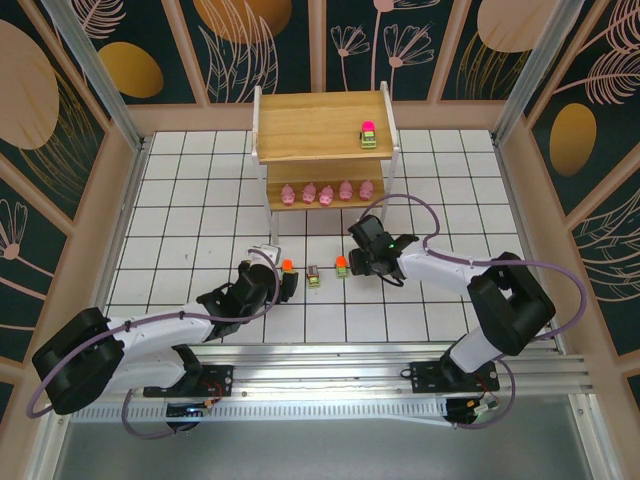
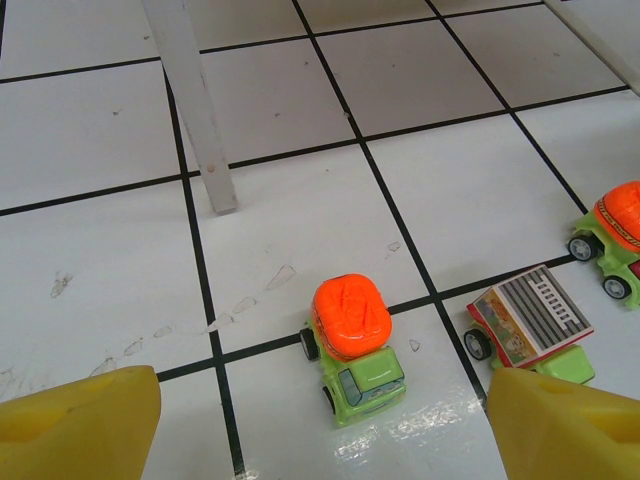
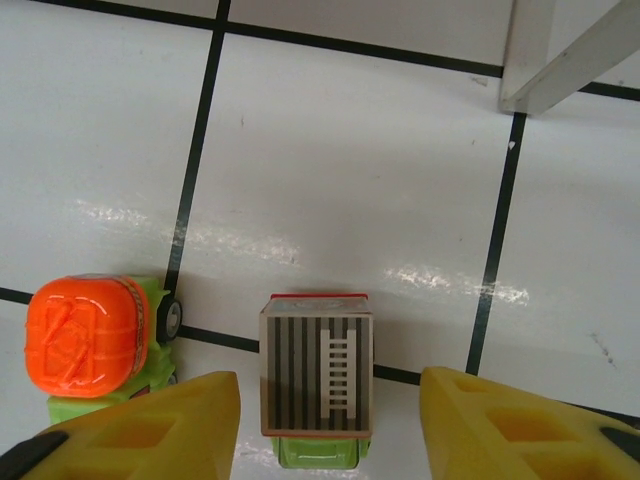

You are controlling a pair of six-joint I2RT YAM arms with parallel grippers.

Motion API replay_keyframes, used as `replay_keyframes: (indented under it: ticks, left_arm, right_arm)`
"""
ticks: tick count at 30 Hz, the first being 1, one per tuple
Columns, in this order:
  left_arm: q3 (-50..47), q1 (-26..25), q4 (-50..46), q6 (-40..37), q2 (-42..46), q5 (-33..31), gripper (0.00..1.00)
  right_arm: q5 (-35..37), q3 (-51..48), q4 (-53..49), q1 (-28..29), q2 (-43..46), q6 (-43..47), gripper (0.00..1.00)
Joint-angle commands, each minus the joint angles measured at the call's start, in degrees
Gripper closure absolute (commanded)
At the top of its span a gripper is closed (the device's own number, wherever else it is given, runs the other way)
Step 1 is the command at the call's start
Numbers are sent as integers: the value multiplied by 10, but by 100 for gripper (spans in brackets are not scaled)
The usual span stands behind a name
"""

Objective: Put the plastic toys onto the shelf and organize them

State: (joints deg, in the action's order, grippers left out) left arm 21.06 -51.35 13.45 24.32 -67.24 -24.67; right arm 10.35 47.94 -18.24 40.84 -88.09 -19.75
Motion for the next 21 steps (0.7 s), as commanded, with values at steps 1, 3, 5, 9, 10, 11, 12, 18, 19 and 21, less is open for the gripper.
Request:
replay_keyframes:
  ticks: [1,3,5,9,10,11,12,18,19,21]
  left_arm:
    - [13,3,4,6,-4,-14,15]
    - [13,4,5,6,-4,-13,15]
    - [14,3,5,5,-6,-14,15]
    - [14,3,4,5,-7,-14,15]
    - [14,3,4,5,-7,-14,15]
    - [15,3,4,5,-7,-14,15]
    - [14,3,4,5,-7,-14,15]
    - [15,3,5,5,-8,-14,15]
    - [15,3,5,5,-9,-14,15]
    - [15,3,5,5,-8,-14,15]
  right_arm:
    - [-5,15,9,-4,-13,10,52]
    - [-7,17,9,-5,-18,13,54]
    - [-9,20,10,-5,-22,14,56]
    - [-9,22,12,-5,-28,16,58]
    - [-9,22,13,-5,-29,16,59]
    - [-8,23,12,-5,-31,17,60]
    - [-8,24,13,-5,-33,18,60]
    - [-5,30,11,-5,-46,20,65]
    - [-4,31,11,-5,-46,20,66]
    - [-3,31,8,-6,-46,20,67]
